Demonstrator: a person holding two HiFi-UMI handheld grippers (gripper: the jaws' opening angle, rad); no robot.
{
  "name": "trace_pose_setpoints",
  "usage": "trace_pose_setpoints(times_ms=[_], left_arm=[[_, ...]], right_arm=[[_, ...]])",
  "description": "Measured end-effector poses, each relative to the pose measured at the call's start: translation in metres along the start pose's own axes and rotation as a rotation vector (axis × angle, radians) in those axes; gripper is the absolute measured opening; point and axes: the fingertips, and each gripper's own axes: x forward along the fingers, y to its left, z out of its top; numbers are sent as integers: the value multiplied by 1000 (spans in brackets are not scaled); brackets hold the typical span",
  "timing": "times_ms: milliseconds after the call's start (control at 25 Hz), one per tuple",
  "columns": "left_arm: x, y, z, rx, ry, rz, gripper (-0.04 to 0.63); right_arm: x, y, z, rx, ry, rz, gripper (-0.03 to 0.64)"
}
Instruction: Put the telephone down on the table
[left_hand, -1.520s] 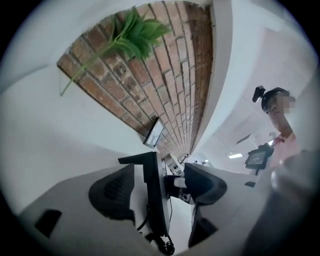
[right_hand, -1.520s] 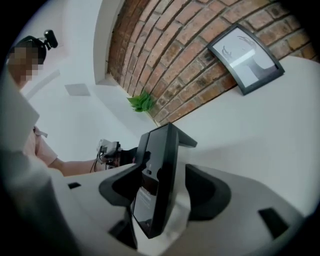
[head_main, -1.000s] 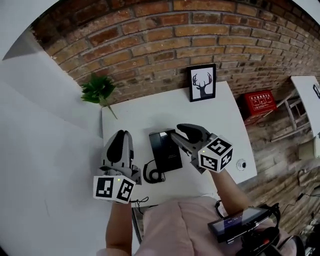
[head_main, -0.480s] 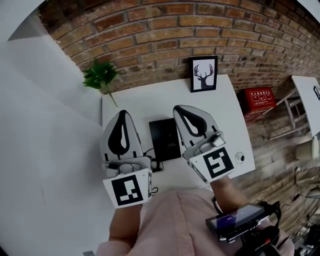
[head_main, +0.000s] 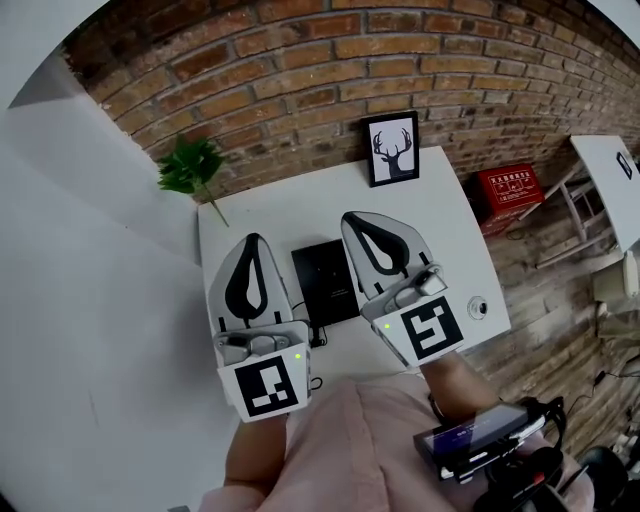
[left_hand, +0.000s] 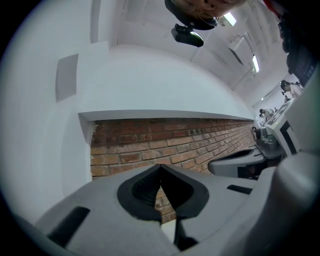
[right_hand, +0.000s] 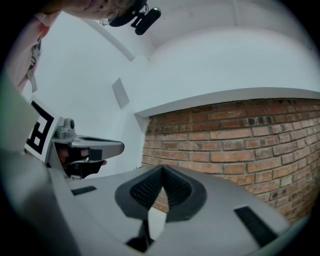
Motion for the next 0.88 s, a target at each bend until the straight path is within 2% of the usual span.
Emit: trace_pose_setpoints(times_ms=[880], left_arm=[[4, -10, -5, -2, 6, -41, 0]], right_arm=[[-2, 1, 0, -10, 8, -24, 5]])
